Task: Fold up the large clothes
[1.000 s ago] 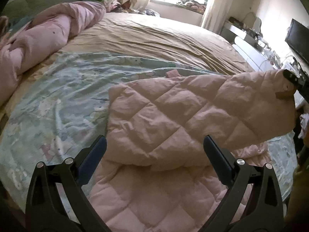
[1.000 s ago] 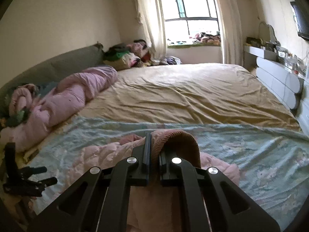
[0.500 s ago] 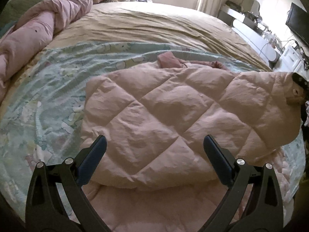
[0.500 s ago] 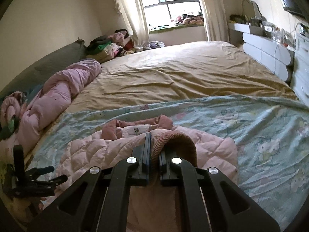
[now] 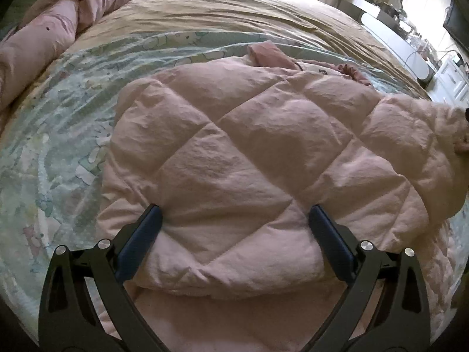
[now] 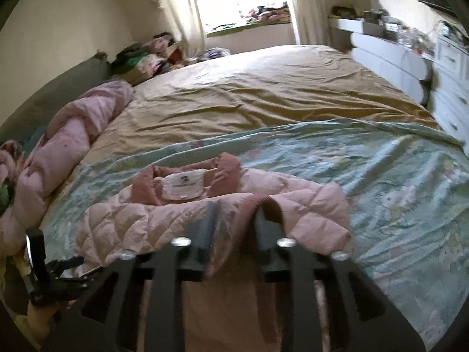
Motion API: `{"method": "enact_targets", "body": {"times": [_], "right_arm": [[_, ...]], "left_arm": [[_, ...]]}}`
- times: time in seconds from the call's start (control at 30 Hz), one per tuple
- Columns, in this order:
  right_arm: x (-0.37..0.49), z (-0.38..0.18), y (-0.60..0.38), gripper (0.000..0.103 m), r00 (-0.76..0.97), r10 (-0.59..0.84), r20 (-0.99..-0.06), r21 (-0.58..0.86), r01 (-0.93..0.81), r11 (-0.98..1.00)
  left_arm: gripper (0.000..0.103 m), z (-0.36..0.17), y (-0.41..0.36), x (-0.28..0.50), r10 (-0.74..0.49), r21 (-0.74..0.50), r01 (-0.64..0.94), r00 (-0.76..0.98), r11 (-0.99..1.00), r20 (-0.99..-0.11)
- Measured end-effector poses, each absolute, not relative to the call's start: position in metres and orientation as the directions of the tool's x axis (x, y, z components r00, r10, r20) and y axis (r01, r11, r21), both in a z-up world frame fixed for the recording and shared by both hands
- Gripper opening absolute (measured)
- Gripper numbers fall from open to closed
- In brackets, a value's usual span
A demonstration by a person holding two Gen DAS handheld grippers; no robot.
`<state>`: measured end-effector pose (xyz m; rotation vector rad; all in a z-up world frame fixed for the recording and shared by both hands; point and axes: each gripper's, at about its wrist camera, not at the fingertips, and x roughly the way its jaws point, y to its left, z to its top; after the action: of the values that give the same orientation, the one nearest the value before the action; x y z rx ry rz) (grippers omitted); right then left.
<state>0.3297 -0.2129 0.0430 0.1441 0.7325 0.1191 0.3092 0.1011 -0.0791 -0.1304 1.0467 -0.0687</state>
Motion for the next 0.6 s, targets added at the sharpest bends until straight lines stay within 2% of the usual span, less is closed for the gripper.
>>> {"method": "enact_targets", "body": {"times": [0.13, 0.2, 0.27, 0.47, 0.6], "right_arm": [[0.319, 0.048, -0.215, 0.046, 0.774, 0.108, -0.624, 0.135, -0.029, 0.990], [0.319, 0.046, -0.208, 0.053, 0.772, 0.123, -0.623, 0.130, -0.053, 0.990], [0.319, 0.044, -0.198, 0.055, 0.768, 0.132, -0.626, 0.111, -0.080, 0.991], [0.324, 0.018, -0.139, 0.064, 0.697, 0.201, -0.688, 0.043, -0.237, 0.971], [0.331, -0.005, -0.118, 0.064, 0.647, 0.203, -0.735, 0.032, -0.266, 0.963]], "left_arm": [[0.095, -0.082, 0.102, 0.310, -0.129, -0.152, -0.005, 0.498, 0.988, -0.858], [0.095, -0.082, 0.101, 0.309, -0.126, -0.150, -0.005, 0.504, 0.989, -0.854], [0.095, -0.083, 0.101, 0.309, -0.126, -0.150, -0.006, 0.507, 0.989, -0.853], [0.095, -0.082, 0.101, 0.308, -0.125, -0.147, -0.004, 0.509, 0.989, -0.852], [0.095, -0.083, 0.101, 0.308, -0.128, -0.151, -0.004, 0.511, 0.989, -0.850]]}}
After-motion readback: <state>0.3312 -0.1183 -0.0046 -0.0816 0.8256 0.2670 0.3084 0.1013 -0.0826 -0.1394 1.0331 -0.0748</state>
